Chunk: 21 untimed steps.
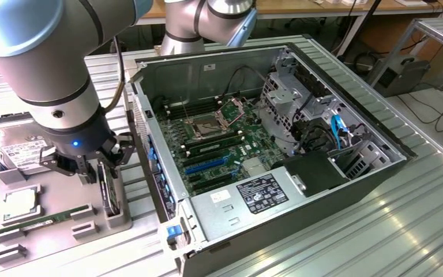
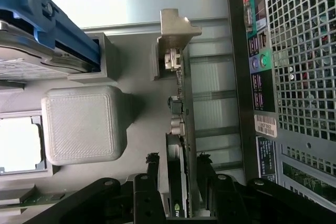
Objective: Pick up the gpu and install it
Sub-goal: 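Pick up the gpu and move the gpu toward the slot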
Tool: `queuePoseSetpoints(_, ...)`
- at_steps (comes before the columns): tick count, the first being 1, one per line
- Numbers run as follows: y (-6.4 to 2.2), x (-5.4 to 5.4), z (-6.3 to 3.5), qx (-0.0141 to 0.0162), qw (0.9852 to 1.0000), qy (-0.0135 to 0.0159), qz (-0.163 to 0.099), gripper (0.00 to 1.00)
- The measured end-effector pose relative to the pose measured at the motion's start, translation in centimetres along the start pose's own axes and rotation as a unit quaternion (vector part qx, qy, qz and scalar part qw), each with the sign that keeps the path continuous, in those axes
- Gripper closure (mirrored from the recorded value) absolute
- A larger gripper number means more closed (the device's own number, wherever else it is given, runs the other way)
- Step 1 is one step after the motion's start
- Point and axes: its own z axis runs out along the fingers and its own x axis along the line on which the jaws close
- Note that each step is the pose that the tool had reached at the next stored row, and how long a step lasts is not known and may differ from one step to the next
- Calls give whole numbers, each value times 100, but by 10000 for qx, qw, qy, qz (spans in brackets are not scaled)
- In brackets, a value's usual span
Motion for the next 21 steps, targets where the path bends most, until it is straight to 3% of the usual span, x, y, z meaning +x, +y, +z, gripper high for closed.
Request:
queuePoseSetpoints(6,-8,5,-5,-36,10000,3,2,58)
queuePoseSetpoints(18,-34,5,-40,-42,10000,0,2,58)
queuePoseSetpoints(19,-34,6,-39,-41,10000,0,2,59)
queuePoseSetpoints(21,-34,6,-39,-40,10000,0,2,73)
